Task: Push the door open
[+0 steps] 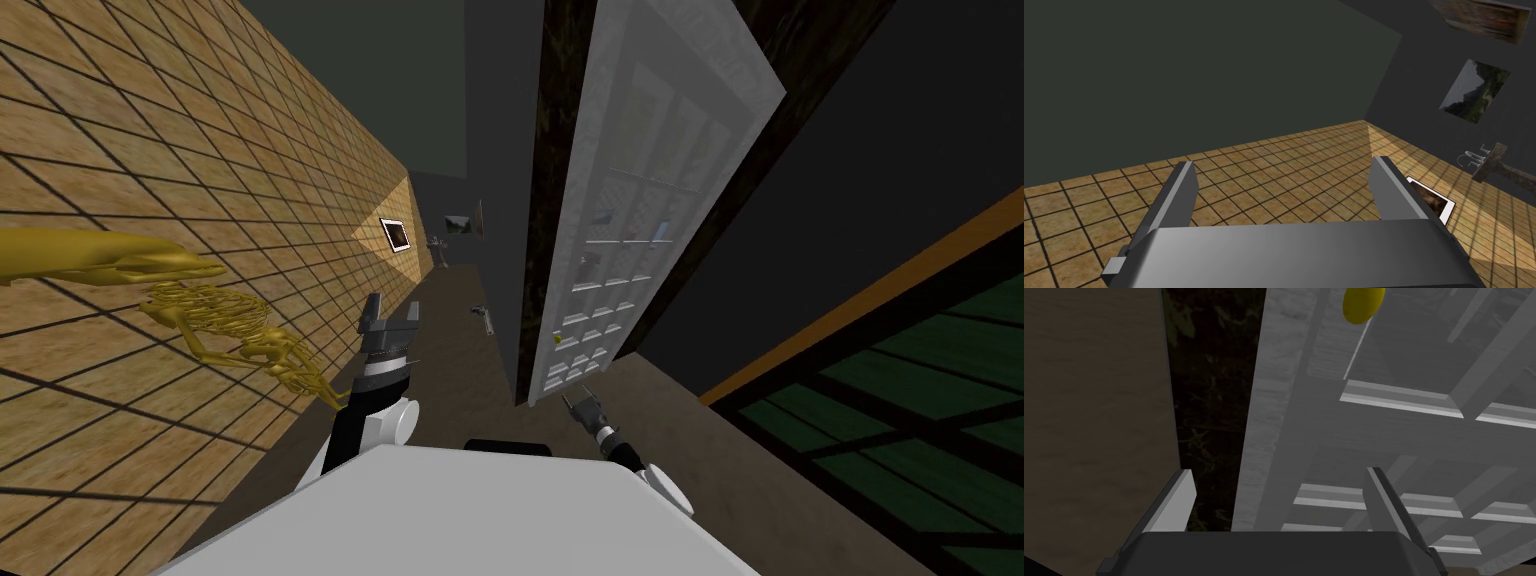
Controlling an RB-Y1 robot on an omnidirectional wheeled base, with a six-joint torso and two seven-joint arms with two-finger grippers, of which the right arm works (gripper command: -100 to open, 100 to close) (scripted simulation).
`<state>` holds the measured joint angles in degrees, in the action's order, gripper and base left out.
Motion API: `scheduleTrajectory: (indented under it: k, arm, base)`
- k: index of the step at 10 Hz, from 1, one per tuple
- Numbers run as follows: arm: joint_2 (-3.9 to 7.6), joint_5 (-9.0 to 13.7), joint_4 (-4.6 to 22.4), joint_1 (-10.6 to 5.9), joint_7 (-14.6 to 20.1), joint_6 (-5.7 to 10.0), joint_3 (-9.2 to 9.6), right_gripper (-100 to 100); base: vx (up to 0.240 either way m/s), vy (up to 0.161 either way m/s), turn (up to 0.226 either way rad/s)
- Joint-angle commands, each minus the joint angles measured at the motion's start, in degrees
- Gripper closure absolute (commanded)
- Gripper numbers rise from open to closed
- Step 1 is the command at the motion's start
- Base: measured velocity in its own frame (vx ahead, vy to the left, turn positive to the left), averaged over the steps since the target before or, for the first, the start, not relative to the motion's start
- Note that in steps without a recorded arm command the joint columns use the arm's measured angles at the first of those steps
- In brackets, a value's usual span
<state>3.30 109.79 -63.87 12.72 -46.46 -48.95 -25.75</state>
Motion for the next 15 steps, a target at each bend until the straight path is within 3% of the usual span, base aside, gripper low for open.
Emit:
scheduleTrajectory:
  k: [1,12,14,15]
  arm:
    - [-0.24,1.8,1.2,-0.33,-0.7,-1.42,-0.39,-100]
    - [-3.14,15.3,9.1,-2.21,-5.6,-11.59,-3.14,-100]
    - [-3.78,17.3,10.3,-2.49,-6.3,-13.09,-3.55,-100]
    - [-3.59,16.5,9.7,-2.31,-5.9,-12.37,-3.35,-100]
  base:
    - [0.042,-0.073,0.1]
    - [0.041,-0.1,0.115]
    - [0.04,-0.096,0.079]
    - [0.011,-0.043,0.022]
